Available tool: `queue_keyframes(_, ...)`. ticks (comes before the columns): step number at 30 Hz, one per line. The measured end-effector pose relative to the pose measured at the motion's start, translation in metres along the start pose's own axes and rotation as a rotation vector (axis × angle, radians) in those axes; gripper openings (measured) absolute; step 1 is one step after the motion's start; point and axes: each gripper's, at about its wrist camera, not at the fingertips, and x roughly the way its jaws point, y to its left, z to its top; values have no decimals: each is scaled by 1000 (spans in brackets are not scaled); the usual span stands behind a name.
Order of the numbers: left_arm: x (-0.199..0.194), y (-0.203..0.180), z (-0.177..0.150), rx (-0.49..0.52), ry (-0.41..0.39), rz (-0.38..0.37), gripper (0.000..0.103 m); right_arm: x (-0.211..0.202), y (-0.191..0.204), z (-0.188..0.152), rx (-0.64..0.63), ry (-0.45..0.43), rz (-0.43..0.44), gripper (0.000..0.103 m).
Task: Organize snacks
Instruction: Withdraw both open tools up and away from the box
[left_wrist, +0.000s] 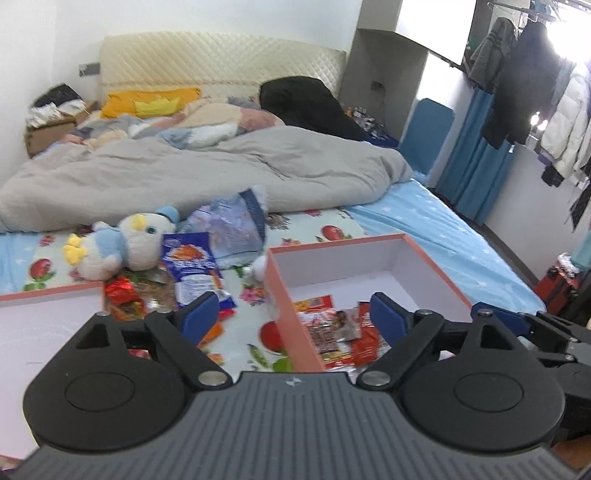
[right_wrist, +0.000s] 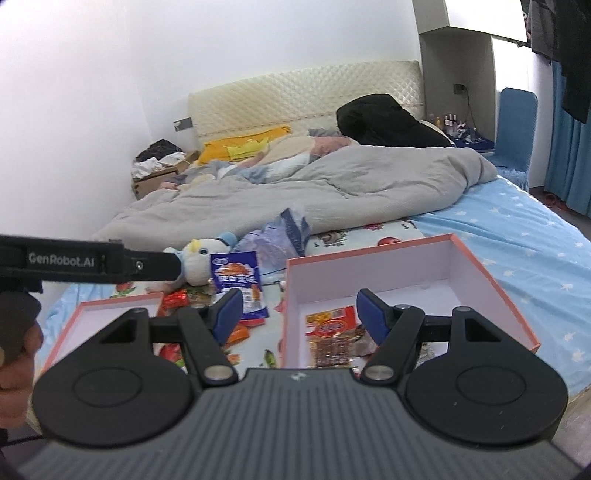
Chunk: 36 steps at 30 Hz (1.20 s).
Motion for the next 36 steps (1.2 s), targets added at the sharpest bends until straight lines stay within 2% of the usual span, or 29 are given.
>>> queue_keyframes(4,-17,9,-14,-4,-30,36,98,-3,13,-10,-17,6,18,70)
queue_keyframes(10,-31,21,-38,-14,-29,84,99,-7,25,-26,-28,26,43,70)
queue_keyframes(21,-29,42,-70,-69,-9,137,99,1,40,-54,-35,44,68,70)
queue_keyframes(32,-21,57,-102,-100,-7,161,99,11,47,-80,-68,73,56,70)
queue_keyframes(36,-9,66,-111,-142,5,128,99,16,48,-83,-60,64,41,70)
